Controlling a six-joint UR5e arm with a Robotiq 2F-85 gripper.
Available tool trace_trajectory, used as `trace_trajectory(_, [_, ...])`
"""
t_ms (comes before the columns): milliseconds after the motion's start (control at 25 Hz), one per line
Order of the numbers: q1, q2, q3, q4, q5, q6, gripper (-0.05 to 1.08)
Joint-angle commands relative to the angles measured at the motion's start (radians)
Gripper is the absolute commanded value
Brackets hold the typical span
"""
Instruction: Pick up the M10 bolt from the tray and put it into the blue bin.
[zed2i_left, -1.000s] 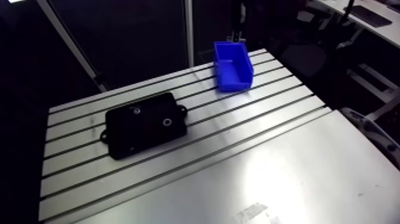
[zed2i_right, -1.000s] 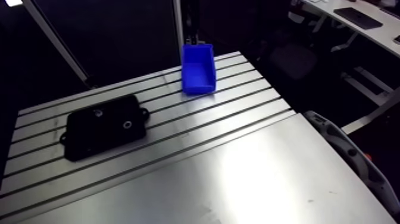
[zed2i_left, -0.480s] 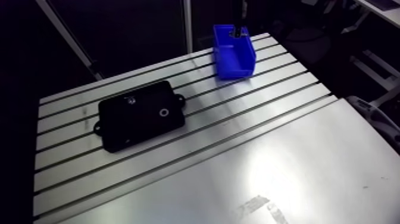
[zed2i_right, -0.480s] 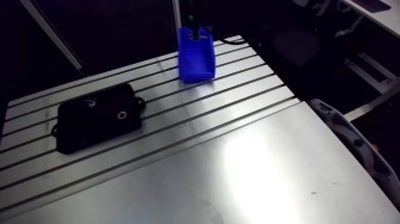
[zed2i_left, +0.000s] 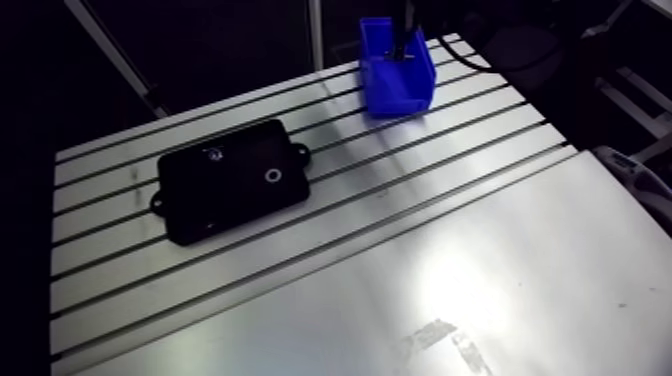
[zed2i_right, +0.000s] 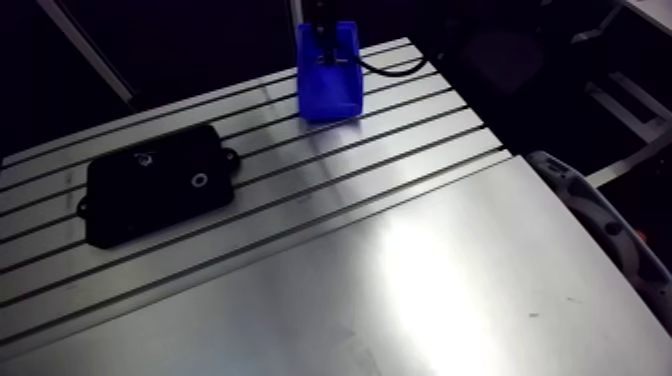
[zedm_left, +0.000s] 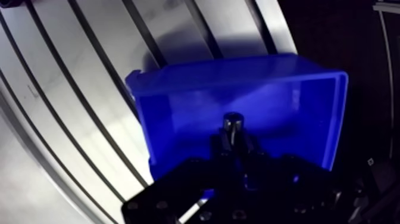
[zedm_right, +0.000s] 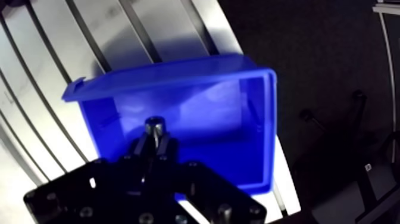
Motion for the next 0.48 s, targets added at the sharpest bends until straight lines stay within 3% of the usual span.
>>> trace_trajectory(40, [0.000, 0.025, 0.003, -0.003, 0.000, 0.004, 1.06])
trace_trajectory(480, [0.005, 0.060, 0.009, -0.051, -0.005, 0.005, 1.06])
